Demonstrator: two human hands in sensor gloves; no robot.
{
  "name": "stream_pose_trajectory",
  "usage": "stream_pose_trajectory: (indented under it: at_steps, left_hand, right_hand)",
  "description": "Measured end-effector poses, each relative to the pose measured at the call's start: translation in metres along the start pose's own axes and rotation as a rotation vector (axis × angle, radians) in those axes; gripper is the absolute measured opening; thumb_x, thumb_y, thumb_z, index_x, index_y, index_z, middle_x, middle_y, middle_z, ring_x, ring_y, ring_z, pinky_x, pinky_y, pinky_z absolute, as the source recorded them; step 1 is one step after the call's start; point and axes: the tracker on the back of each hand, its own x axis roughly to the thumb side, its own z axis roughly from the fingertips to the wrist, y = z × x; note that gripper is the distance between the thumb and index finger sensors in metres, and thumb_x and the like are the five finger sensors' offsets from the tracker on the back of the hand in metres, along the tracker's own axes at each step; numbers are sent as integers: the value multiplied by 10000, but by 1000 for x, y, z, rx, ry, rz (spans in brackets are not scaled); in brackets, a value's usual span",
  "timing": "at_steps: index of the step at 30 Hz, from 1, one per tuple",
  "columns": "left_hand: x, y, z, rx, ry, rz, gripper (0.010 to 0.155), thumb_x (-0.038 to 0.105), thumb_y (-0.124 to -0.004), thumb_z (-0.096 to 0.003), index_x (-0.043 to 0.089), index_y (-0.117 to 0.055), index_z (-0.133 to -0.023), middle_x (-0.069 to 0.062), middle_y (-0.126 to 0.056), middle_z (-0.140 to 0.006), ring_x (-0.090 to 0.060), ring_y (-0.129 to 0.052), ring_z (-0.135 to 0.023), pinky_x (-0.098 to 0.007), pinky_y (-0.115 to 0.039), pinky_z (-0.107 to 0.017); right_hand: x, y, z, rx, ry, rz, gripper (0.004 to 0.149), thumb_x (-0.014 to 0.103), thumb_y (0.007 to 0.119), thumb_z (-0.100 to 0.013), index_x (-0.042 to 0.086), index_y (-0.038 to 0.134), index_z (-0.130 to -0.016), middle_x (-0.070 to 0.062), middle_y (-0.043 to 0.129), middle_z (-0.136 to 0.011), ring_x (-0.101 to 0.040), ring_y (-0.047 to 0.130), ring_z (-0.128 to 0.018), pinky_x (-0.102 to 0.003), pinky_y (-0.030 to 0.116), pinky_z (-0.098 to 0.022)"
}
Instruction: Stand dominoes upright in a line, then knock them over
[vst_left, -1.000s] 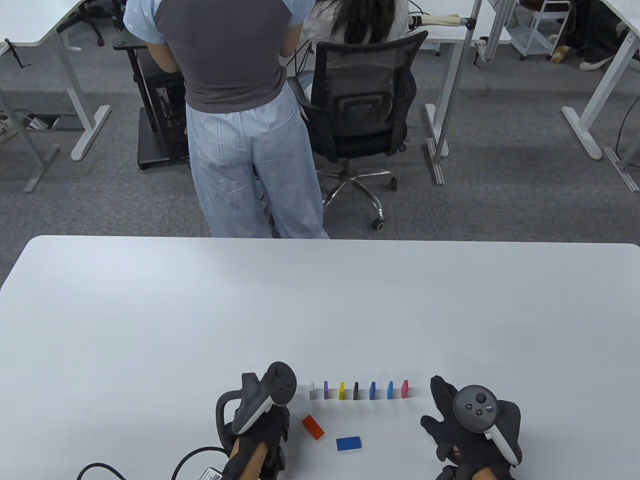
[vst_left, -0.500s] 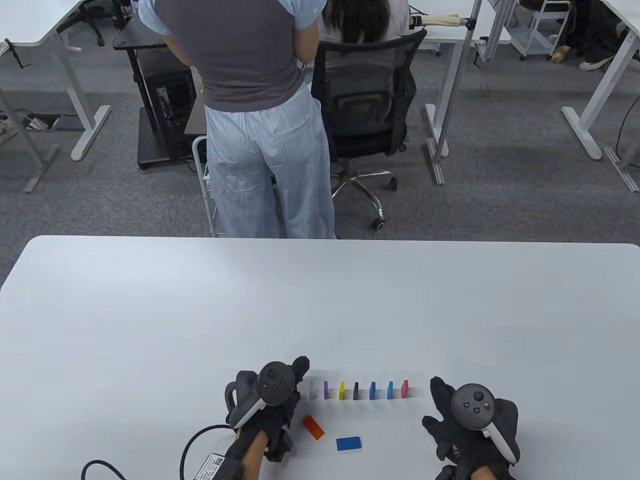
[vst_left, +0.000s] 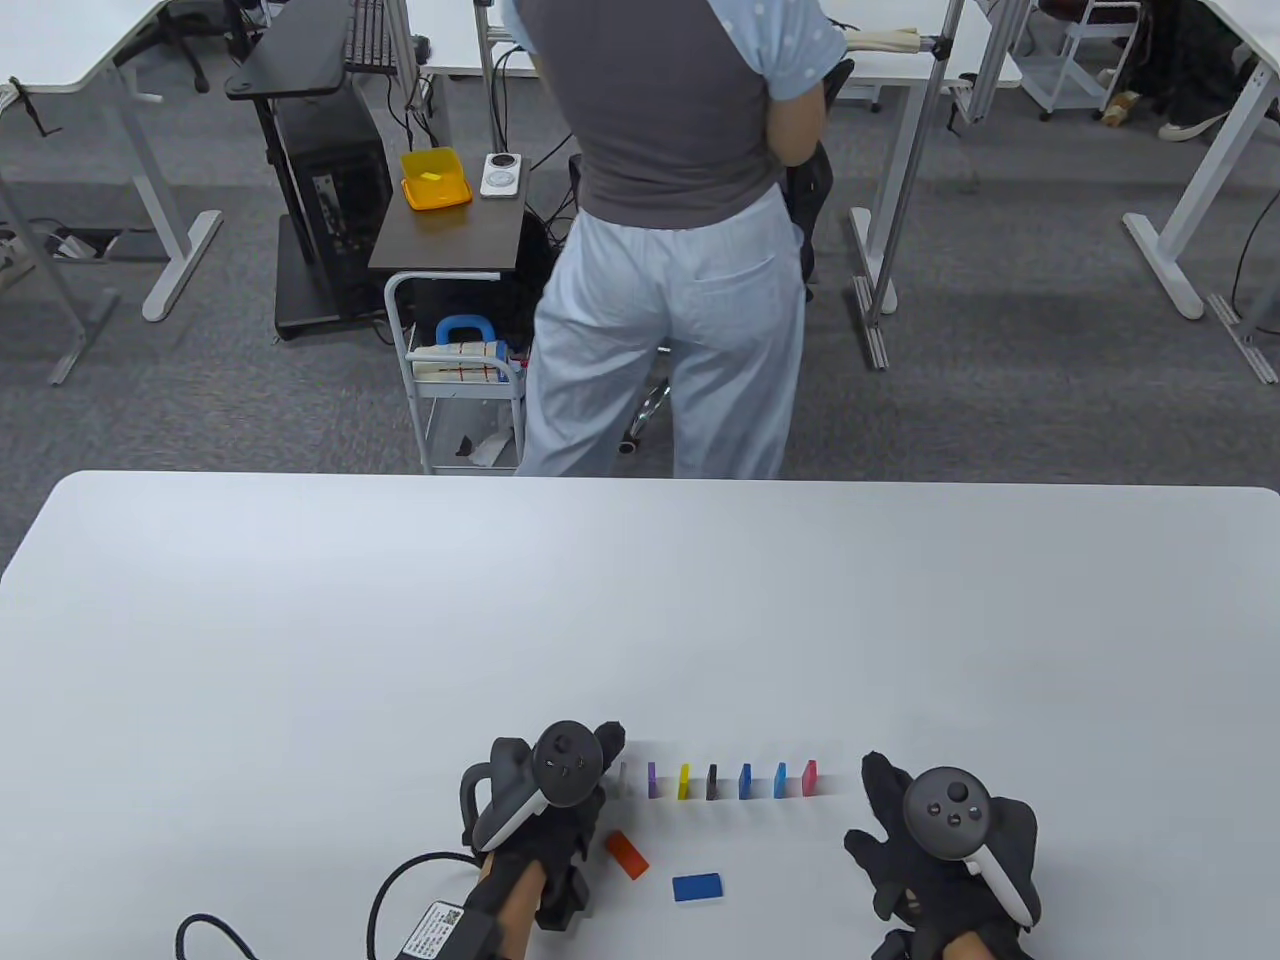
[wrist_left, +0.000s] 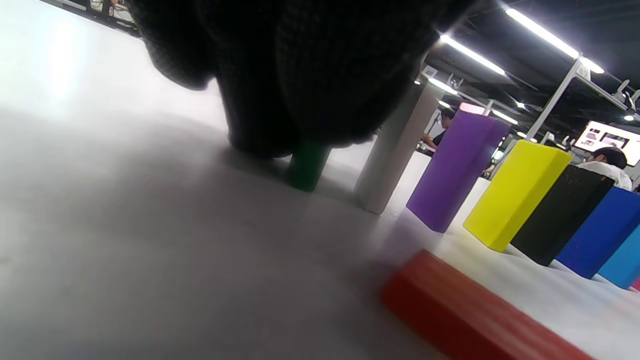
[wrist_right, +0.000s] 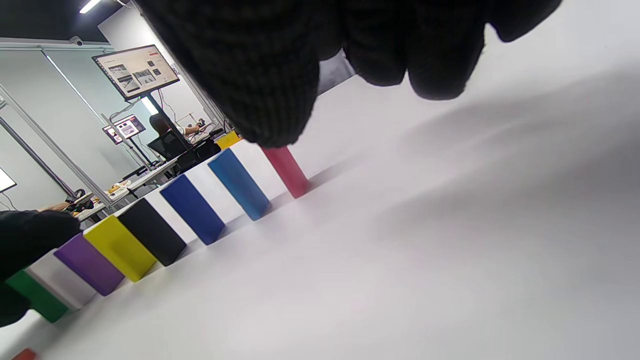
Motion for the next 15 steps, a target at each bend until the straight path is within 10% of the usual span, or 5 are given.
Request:
stream_pose_trajectory:
  at_steps: [15]
  left_hand:
    - [-1,-4,0,-8,4,-14,670,218,-934,-364,354,-670,-964,53,-930,-926,-180,-1036,-799,-475,-764,-730]
  right_hand:
    - [-1,0,0,6,2,-9,772,342,889,-404,96,555,-1056,-232,650,-1030,-490,767,-886,-645,578,-682]
